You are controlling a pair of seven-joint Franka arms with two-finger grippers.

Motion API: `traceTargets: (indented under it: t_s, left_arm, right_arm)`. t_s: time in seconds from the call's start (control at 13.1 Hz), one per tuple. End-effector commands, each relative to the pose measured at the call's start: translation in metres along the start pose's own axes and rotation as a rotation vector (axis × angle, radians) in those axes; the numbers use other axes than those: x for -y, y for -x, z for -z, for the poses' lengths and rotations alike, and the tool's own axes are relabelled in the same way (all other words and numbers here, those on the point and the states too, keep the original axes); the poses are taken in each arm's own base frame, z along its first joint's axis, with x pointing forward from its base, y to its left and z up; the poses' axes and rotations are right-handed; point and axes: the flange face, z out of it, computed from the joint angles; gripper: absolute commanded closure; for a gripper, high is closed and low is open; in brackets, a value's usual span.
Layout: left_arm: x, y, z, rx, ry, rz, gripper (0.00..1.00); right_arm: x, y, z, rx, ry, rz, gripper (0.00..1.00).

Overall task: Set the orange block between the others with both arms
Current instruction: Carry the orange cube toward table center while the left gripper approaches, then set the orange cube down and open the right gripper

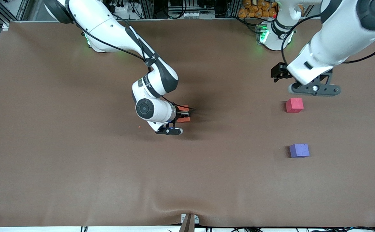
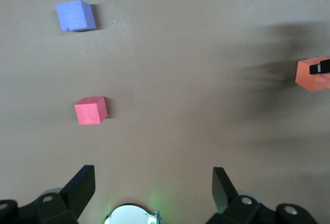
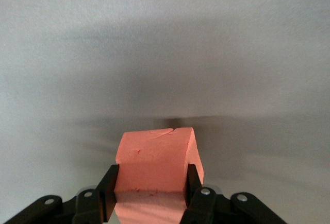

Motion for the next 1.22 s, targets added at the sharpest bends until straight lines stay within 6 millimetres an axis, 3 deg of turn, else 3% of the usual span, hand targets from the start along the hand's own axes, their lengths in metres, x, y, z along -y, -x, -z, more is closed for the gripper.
traceTargets:
  t_s: [0.0,0.08,0.31,0.61,0.84,1.07,1.15]
  left_arm:
    - [-0.005,-0.018,-0.025,0.071,0.024,-0.030,0.00]
    - [-0.021,-0.017,-0.035,0.090,0.027,-0.075,0.00]
    - [-0.063,-0.040,-0.059,0.027,0.050,-0.123,0.00]
    - [-0.075,-0.073,-0.094,-0.013,0.102,-0.029,0.00]
    - [-0.090,-0.098,-0.142,0.023,0.145,0.165,0.00]
    - [-0.128,-0.095,-0.162,0.020,0.144,0.174,0.00]
    - [-0.135,-0.098,-0.169,0.015,0.156,0.213,0.00]
  right_arm:
    - [0.006,-0.003,-0.001,-0.004,-0.017,-0.015,0.17]
    - [0.005,-0.004,-0.001,-0.005,-0.016,-0.019,0.00]
    - [-0.004,-0.015,0.017,-0.026,-0.025,-0.021,0.00]
    - [-0.020,-0.035,0.064,-0.038,-0.037,-0.049,0.00]
    - [-0.039,-0.053,0.126,-0.005,0.024,-0.055,0.00]
    - [-0.078,-0.063,0.201,0.019,0.057,-0.106,0.00]
    - [-0.096,-0.061,0.235,0.017,0.044,-0.130,0.00]
